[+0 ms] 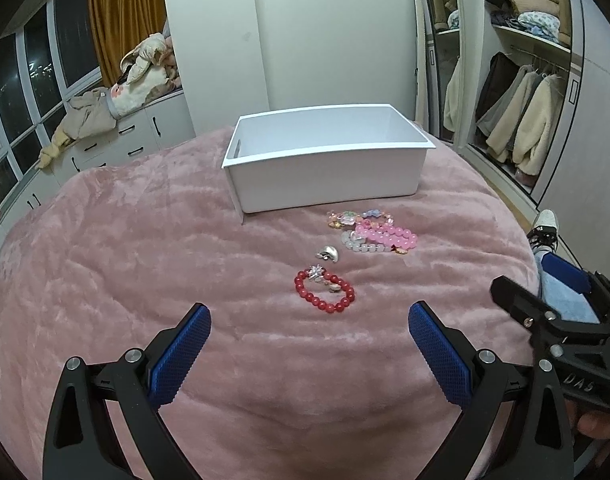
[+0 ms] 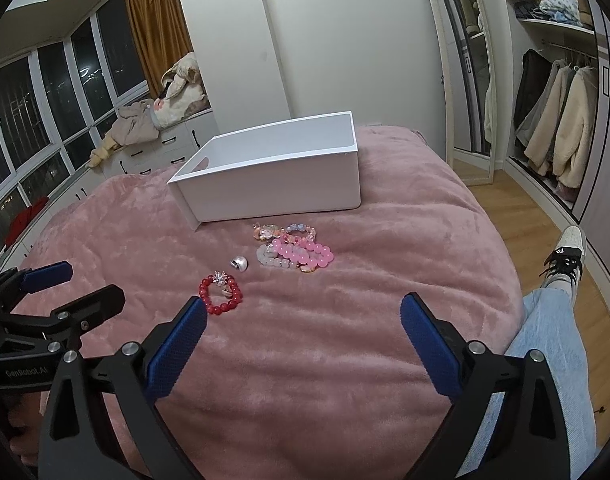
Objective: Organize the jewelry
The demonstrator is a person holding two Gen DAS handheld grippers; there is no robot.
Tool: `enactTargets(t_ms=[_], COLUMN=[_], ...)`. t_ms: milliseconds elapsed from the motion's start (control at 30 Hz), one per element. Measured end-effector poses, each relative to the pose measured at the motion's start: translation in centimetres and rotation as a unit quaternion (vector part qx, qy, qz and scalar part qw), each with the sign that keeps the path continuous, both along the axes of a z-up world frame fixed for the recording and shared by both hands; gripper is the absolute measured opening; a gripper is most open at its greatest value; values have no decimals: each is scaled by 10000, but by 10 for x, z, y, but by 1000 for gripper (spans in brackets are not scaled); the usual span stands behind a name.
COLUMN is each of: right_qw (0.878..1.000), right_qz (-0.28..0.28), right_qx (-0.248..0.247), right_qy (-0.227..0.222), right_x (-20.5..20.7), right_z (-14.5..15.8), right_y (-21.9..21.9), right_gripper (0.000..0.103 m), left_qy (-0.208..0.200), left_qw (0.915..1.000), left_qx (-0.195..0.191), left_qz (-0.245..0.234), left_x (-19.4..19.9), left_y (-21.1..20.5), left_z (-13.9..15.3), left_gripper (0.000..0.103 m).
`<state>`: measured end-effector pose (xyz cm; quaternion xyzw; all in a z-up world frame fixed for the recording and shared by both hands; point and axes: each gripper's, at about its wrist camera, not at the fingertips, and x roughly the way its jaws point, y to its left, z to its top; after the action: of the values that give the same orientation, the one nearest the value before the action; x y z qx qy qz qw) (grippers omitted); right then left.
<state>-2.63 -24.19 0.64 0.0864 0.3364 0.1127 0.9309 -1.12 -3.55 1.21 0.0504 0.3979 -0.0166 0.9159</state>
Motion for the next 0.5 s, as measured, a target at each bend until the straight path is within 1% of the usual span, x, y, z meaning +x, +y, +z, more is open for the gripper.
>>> enactTargets(t_ms=[100, 133, 200, 300, 367, 500], right_qw=[9999, 9995, 9990, 9991, 9992, 9994], right_qz=[89, 181, 253, 295, 323, 328], right_qx=[115, 238, 313, 271, 160, 45], right_qy=[-17, -93, -196, -168, -149, -89], right_x=[-1, -2, -5, -5, -4, -2], right_z=[1, 3, 7, 7, 7, 4], right_y=[-1, -3, -5, -2, 4, 11], right_gripper=[95, 95, 95, 95, 95, 94], left_qy=[-18, -31, -27, -15, 25, 79], left_qw=[10000, 10000, 10000, 9999, 9998, 9995], left_qx=[38, 32, -28, -148, -208, -272], left_qz=[-29, -37, -47, -40, -34, -147], left_x=[2, 2, 3, 5, 7, 10], left_y=[7, 10, 18, 29, 34, 33], left_z=[-1, -1, -2, -4, -7, -13], left_gripper=[100, 100, 100, 100, 100, 100])
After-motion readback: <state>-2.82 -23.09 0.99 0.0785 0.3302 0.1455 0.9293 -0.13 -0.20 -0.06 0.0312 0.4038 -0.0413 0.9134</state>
